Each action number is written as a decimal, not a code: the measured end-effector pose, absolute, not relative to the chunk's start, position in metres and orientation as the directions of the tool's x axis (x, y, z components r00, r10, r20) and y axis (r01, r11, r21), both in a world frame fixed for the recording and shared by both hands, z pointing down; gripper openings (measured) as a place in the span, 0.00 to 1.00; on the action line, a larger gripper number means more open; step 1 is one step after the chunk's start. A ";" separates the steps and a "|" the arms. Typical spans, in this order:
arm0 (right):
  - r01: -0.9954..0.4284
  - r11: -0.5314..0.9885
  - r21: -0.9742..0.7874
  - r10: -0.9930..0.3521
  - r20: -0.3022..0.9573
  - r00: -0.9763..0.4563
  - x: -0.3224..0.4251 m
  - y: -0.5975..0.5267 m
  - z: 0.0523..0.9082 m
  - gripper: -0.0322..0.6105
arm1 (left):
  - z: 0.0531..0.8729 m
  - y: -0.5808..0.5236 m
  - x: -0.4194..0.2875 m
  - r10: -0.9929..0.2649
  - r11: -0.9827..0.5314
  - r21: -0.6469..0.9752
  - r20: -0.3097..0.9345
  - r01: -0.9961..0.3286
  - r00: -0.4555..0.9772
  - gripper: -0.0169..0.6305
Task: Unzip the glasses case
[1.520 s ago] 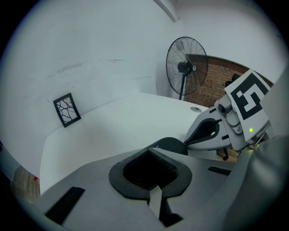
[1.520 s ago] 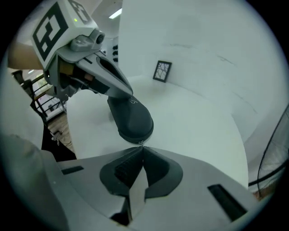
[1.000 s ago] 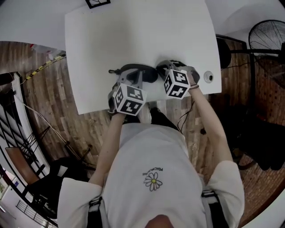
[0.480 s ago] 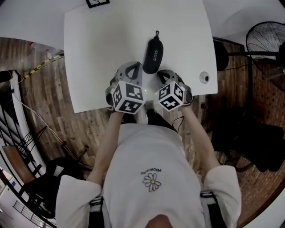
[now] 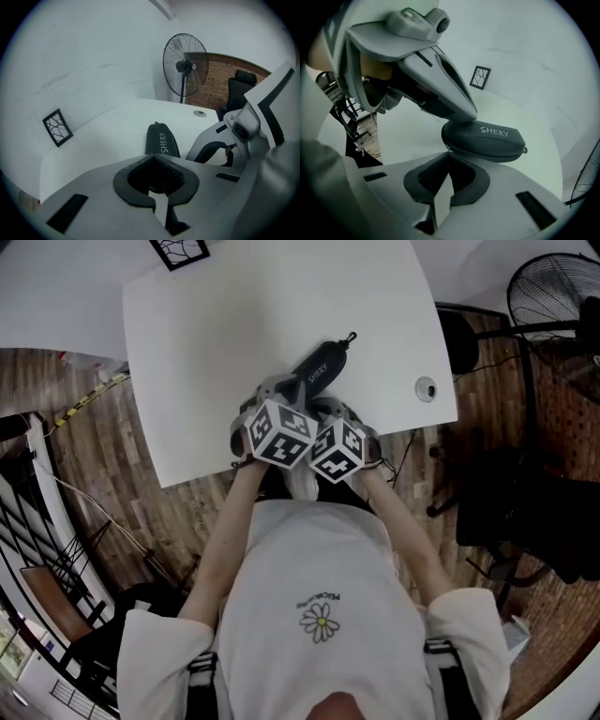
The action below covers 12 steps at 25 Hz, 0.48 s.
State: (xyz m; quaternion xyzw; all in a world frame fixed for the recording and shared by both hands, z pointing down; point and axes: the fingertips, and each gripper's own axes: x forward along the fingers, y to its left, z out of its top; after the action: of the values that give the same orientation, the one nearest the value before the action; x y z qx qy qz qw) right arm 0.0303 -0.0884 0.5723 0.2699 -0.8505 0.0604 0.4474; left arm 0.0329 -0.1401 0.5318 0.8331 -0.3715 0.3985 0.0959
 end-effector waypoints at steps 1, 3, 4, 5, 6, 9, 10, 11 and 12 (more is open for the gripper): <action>-0.510 0.849 0.141 -0.405 0.794 -0.454 0.032 -0.089 0.572 0.06 | 0.531 -0.141 0.034 -0.537 -0.712 -0.142 0.740 -0.688 0.404 0.05; -0.497 0.855 0.149 -0.401 0.798 -0.450 0.034 -0.089 0.572 0.06 | 0.531 -0.140 0.035 -0.536 -0.723 -0.160 0.744 -0.672 0.399 0.05; -0.487 0.858 0.162 -0.402 0.801 -0.443 0.036 -0.090 0.573 0.06 | 0.532 -0.139 0.036 -0.540 -0.722 -0.164 0.741 -0.672 0.399 0.05; -0.478 0.860 0.182 -0.409 0.805 -0.429 0.040 -0.091 0.574 0.06 | 0.531 -0.139 0.037 -0.545 -0.718 -0.165 0.737 -0.676 0.399 0.05; -0.473 0.857 0.203 -0.420 0.808 -0.413 0.047 -0.093 0.574 0.06 | 0.531 -0.138 0.037 -0.552 -0.712 -0.165 0.732 -0.683 0.399 0.05; -0.521 0.824 0.224 -0.454 0.811 -0.369 0.076 -0.108 0.574 0.06 | 0.529 -0.138 0.040 -0.568 -0.698 -0.162 0.719 -0.697 0.402 0.05; -0.541 0.810 0.227 -0.465 0.811 -0.356 0.087 -0.116 0.574 0.06 | 0.529 -0.138 0.040 -0.569 -0.697 -0.162 0.717 -0.698 0.403 0.05; -0.549 0.801 0.238 -0.476 0.811 -0.342 0.096 -0.124 0.574 0.06 | 0.529 -0.138 0.040 -0.570 -0.697 -0.162 0.717 -0.699 0.402 0.05; -0.542 0.799 0.261 -0.486 0.811 -0.326 0.102 -0.132 0.574 0.06 | 0.529 -0.138 0.039 -0.571 -0.695 -0.163 0.717 -0.700 0.400 0.05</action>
State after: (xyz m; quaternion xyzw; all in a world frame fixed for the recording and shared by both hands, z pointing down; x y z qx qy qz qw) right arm 0.1022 -0.1325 0.5740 0.3157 -0.8139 0.0287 0.4869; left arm 0.0390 -0.1376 0.5290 0.8327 -0.3816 0.3928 0.0820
